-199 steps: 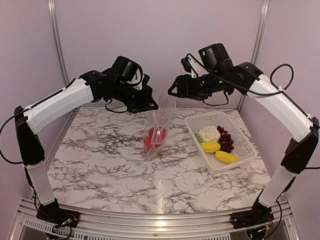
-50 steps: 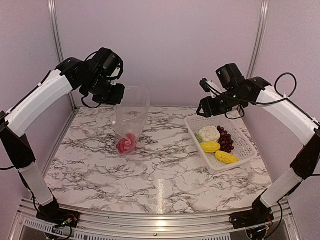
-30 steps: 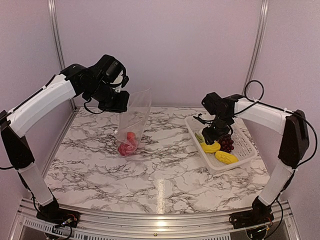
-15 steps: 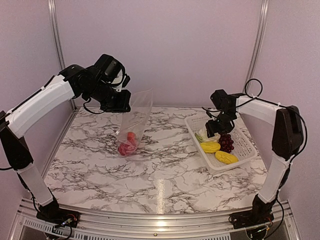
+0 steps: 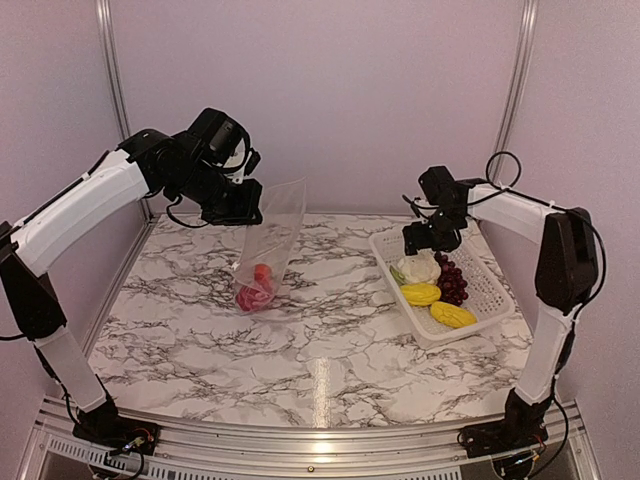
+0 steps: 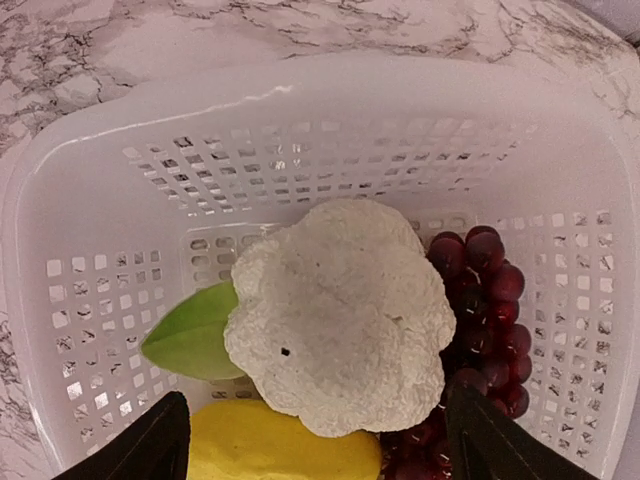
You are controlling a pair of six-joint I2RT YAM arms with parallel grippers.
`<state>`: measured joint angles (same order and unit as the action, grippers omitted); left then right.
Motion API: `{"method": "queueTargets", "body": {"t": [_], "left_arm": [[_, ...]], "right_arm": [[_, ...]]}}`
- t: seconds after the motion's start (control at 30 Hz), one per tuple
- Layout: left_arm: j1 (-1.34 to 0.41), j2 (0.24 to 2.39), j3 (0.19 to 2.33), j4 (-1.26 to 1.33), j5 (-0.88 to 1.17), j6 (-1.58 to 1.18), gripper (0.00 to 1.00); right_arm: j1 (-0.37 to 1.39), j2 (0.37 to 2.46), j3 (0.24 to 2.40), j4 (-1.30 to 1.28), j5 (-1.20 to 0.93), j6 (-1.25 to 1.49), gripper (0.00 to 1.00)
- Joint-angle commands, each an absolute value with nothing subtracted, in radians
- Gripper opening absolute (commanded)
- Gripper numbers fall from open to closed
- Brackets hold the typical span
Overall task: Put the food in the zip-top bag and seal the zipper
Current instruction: Adjust the fake vegetable in the bin.
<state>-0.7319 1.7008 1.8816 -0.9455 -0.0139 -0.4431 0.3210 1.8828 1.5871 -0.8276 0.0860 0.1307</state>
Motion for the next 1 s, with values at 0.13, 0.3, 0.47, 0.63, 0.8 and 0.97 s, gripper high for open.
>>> {"method": "queueTargets", "body": {"t": [0.13,0.3,0.47,0.63,0.8,0.97], "left_arm": [[-0.730,1.687,1.868,-0.934,0.025,-0.450,0.00],[-0.730,1.679,1.859,-0.935,0.028,-0.449,0.00],[-0.730,1.677,1.858,-0.937,0.035,-0.455,0.00],[-0.729,1.676,1.846,-0.936,0.035,-0.463,0.00],[-0.730,1.677,1.839,-0.934,0.041,-0.466,0.00],[-0.730,1.677,1.839,-0.929,0.041,-0.468,0.00]], "right_arm": [[0.314,2.016,1.690,-0.831,0.114,0.151,0.99],[0.314,2.075,1.687,-0.833,0.115,0.161,0.99],[0.312,2.091,1.651,-0.814,0.148,0.170,0.89],[0.292,2.045,1.570,-0.748,0.126,0.186,0.62],[0.262,1.908,1.476,-0.658,0.050,0.202,0.49],[0.252,1.762,1.460,-0.633,-0.045,0.210,0.46]]}}
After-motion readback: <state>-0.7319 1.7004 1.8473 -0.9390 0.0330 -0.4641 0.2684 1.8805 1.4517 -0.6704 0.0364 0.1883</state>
